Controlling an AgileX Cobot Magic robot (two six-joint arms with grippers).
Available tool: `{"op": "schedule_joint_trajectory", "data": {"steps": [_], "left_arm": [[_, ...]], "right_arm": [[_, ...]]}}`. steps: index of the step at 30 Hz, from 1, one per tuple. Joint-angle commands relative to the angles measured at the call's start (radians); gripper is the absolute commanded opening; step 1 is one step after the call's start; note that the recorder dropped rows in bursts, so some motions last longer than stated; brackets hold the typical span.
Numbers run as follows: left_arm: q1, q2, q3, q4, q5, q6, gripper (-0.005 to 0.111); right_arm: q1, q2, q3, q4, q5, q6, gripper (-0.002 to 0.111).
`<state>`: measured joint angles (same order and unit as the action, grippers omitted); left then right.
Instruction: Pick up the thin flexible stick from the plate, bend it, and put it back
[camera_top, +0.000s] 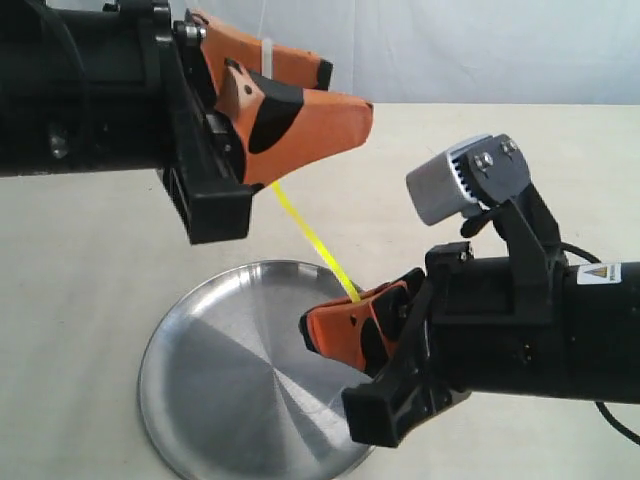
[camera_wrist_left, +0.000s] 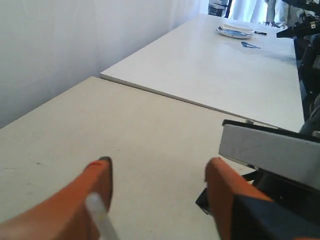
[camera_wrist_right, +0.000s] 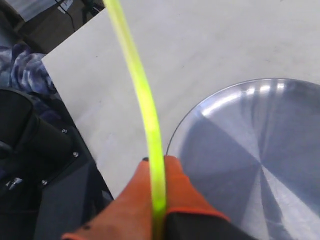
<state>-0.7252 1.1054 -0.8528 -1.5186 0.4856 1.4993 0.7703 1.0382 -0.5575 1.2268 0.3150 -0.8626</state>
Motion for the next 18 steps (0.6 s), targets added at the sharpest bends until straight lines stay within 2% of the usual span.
{"op": "schedule_joint_trajectory", "data": {"steps": [1, 5, 8, 11, 16, 18], "left_arm": [[-0.005, -0.029, -0.006, -0.014, -0.076, -0.027, 0.067], [-0.005, -0.089, -0.006, 0.005, -0.169, -0.027, 0.066], [-0.005, -0.149, -0.006, 0.020, -0.233, -0.027, 0.066], [-0.005, -0.204, -0.006, 0.020, -0.269, -0.027, 0.066], [-0.005, -0.280, -0.004, 0.033, -0.319, -0.027, 0.060], [-0.005, -0.292, -0.002, 0.038, -0.347, -0.027, 0.059]], "right_arm": [[-0.003, 0.008, 0.003, -0.093, -0.032, 0.099, -0.001], [-0.003, 0.060, 0.003, -0.288, -0.049, 0.283, -0.001], [-0.003, 0.127, 0.003, -0.360, -0.060, 0.332, -0.001], [-0.003, 0.219, 0.003, -0.369, -0.097, 0.339, -0.001], [-0.003, 0.431, 0.003, -0.391, -0.131, 0.339, -0.001], [-0.003, 0.510, 0.003, -0.391, -0.194, 0.339, -0.001]]}}
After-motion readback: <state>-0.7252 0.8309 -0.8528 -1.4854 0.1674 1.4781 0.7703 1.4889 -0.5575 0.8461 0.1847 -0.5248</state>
